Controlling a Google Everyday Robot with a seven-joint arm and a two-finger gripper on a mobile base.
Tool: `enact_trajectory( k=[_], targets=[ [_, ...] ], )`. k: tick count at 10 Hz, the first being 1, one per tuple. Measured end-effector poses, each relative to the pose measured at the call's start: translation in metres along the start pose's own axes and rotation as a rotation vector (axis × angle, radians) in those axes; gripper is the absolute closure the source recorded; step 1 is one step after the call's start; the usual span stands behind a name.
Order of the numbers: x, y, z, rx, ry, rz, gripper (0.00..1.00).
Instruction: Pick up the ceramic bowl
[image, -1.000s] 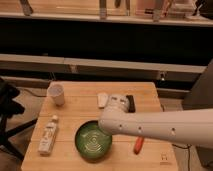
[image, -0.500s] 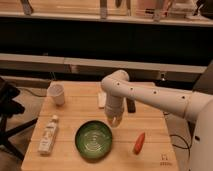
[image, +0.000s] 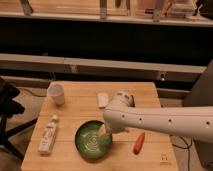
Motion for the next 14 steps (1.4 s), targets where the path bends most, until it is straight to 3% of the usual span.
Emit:
enact_trajectory(
  k=[2, 3, 4, 6, 7, 8, 10, 11, 12, 14],
  targets=[
    [0.007, -0.001, 0.014, 0.001, -0.119, -0.02, 0.2],
    [0.006, -0.001, 0.018, 0.009, -0.155, -0.013, 0.2],
    [0.001, -0.002, 0.02, 0.013, -0.14, -0.011, 0.2],
    [-0.005, -0.002, 0.03, 0.02, -0.017, -0.008, 0.2],
    [-0.006, -0.003, 0.036, 0.021, 0.022, -0.017, 0.2],
    [-0.005, -0.004, 0.04, 0.023, 0.022, -0.023, 0.2],
    [-0.005, -0.007, 0.048, 0.023, -0.058, -0.035, 0.2],
    [-0.007, -0.007, 0.051, 0.026, -0.075, -0.029, 0.2],
    [-0.01, -0.005, 0.052, 0.027, -0.062, -0.027, 0.2],
    [-0.011, -0.003, 0.054, 0.031, 0.009, -0.024, 0.2]
  ],
)
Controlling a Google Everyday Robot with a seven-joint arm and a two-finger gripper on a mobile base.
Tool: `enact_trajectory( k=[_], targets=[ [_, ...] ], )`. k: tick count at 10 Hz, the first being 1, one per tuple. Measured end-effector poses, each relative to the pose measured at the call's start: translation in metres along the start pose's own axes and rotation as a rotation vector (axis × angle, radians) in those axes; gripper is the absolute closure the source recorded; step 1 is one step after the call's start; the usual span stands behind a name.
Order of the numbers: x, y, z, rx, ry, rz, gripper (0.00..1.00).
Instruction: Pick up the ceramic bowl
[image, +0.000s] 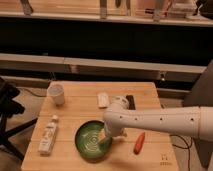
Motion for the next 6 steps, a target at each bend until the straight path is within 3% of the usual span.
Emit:
enact_trajectory(
  k=[2, 4, 6],
  targets=[
    [0.0003, -0.0022, 0.0019, 0.004, -0.01, 0.0, 0.2],
    [-0.0014, -0.0035, 0.0088, 0.005, -0.056, -0.003, 0.2],
    [-0.0036, 0.0017, 0.0078, 0.003, -0.054, -0.002, 0.22]
  ],
)
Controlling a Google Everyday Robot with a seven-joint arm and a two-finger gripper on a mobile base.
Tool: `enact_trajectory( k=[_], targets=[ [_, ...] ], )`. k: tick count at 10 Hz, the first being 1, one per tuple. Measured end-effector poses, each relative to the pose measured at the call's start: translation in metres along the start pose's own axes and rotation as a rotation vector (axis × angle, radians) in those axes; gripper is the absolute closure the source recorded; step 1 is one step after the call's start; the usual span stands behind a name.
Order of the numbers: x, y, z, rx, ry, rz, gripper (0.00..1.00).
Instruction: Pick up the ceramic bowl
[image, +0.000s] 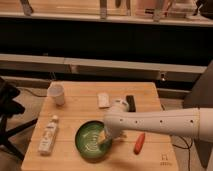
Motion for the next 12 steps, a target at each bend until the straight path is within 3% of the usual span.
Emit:
enact_trajectory(
  k=[3, 6, 10, 12],
  targets=[
    [0.0, 0.0, 0.003, 0.009, 0.025, 0.006, 0.51],
    [-0.003, 0.001, 0.009, 0.008, -0.012, 0.001, 0.57],
    [-0.003, 0.009, 0.003, 0.009, 0.02, 0.008, 0.95],
    [0.0, 0.009, -0.014, 0.01, 0.023, 0.002, 1.0]
  ],
)
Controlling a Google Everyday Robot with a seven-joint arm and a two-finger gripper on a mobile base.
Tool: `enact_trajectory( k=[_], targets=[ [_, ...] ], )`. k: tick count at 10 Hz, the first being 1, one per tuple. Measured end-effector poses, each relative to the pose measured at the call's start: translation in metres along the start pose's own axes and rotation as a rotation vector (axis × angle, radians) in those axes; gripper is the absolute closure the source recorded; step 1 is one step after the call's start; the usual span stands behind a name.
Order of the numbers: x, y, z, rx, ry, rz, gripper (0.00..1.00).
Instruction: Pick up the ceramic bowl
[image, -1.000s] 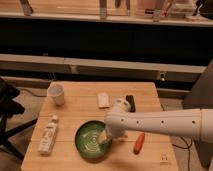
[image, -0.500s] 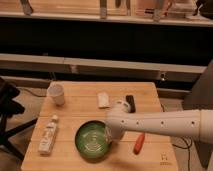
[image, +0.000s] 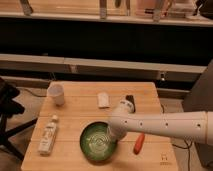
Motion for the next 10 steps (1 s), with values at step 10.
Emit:
enact_trajectory(
  k=[10],
  targets=[
    [0.008, 0.007, -0.033, -0.017, 0.02, -0.02, 1.0]
  ],
)
